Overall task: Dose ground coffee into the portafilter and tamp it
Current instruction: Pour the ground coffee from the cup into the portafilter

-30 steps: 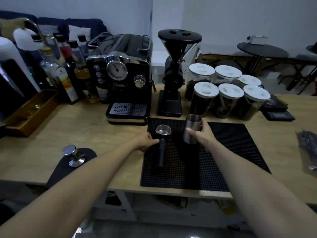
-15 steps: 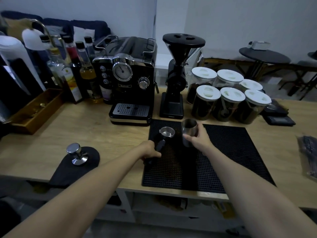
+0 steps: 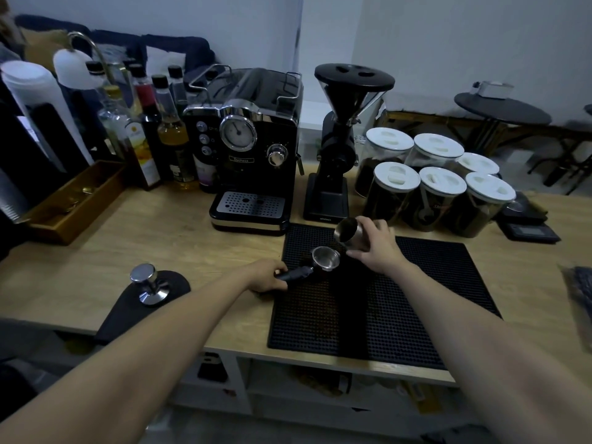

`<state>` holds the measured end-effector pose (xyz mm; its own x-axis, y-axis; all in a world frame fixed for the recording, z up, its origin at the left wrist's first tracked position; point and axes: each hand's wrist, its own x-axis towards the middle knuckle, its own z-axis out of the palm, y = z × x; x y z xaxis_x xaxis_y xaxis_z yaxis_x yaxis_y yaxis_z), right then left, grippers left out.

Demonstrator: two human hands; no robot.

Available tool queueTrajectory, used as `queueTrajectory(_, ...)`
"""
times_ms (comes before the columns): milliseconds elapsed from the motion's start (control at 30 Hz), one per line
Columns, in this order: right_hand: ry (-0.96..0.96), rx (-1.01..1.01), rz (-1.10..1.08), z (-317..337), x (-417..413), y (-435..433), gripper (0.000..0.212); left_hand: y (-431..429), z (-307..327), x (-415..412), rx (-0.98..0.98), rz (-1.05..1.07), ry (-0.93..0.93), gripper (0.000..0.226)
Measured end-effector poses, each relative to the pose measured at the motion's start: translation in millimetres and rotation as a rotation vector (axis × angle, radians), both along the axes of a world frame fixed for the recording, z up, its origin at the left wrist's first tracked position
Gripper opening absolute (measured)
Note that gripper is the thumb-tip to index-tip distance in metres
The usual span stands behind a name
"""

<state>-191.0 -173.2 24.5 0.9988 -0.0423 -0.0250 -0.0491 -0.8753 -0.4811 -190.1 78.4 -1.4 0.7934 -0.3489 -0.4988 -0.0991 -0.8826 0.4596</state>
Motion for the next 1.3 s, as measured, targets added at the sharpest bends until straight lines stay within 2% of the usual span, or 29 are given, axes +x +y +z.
queueTrajectory(167,-0.027,-0.404,0.144,11.5,2.0,13.3,0.072,2.5,1.1,3.9,-0.044,-0.016,-0.049,0.042)
queueTrajectory(467,-0.114,-0.764,0.278,10.4,0.3,26.8,0.069,6.1,-1.3,7.1,-0.078,-0.028,-0.062,0.044)
queueTrajectory(900,-0.120,-0.865,0.349,12.6,-1.1,31.5,0.077,5.9,4.1,10.5,-0.067,-0.040,-0.077,0.046)
queueTrajectory(1300,-0.108,-0.816,0.324,12.7,-3.8,32.3,0.072,6.2,4.4,10.8,-0.082,-0.025,-0.075,0.045)
